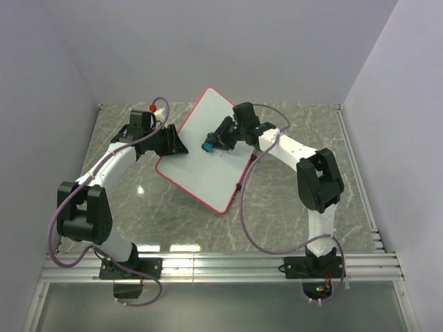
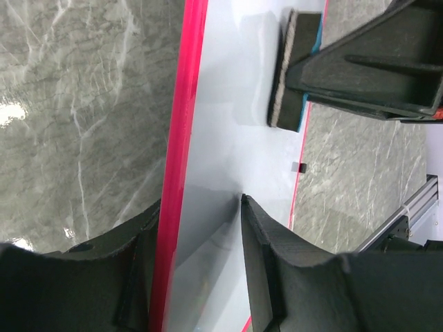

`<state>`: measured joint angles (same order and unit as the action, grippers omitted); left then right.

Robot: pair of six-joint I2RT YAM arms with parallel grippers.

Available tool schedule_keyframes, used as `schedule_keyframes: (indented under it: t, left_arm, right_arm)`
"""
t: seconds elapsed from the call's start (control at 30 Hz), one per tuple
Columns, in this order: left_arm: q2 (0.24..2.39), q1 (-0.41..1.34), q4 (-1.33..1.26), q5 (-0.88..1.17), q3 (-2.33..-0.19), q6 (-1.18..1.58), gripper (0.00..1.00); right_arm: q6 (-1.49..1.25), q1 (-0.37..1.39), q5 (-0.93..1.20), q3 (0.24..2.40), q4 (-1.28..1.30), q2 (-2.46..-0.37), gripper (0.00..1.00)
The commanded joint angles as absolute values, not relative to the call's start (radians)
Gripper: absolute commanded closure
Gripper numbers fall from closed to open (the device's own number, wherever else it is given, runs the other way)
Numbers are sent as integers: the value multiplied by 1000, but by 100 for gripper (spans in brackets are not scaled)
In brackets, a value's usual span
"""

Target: Erase the whiteboard

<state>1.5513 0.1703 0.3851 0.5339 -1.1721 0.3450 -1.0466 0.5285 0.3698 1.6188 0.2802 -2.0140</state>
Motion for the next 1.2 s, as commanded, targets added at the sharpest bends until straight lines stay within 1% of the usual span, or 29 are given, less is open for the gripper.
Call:
schedule_keyframes:
  t: [0.0, 0.27, 0.37, 0.47, 0.53, 0.63, 0.77, 0.9, 1.03, 1.17]
  left_arm:
    - [1543, 212, 396, 589, -1172, 324, 100]
    - [1543, 212, 399, 575, -1173, 324, 100]
    - [1543, 210, 394, 578, -1172, 325, 100]
    - [1551, 212, 394, 578, -1177, 328, 100]
    - [1557, 210, 394, 581, -1180, 330, 100]
    - [1562, 212, 396, 587, -1187, 331, 100]
    - [1559, 212, 396, 581, -1180, 331, 100]
    - [1551, 212, 391, 574, -1166, 330, 100]
    - [1545, 212, 394, 563, -1161, 327, 100]
    - [1540, 212, 396, 560, -1160, 324, 100]
  right_arm:
    - [-1068, 499, 365, 1457, 243, -1987, 100]
    - [-957, 408, 325, 1062, 221, -1796, 100]
    - [-934, 399, 321, 1025, 227, -1767, 100]
    - [-933, 406, 322, 1040, 232, -1770, 100]
    - [-942, 411, 328, 1092, 235, -1784, 100]
    - [-953, 442, 336, 1215, 265, -1821, 100]
    - [-977, 498, 365, 1434, 302, -1881, 100]
    - [-1041, 557, 403, 1538, 287, -1937, 100]
    - [-1071, 587, 417, 1500, 250, -1930, 100]
    - [-1063, 580, 420, 1308, 219, -1878, 100]
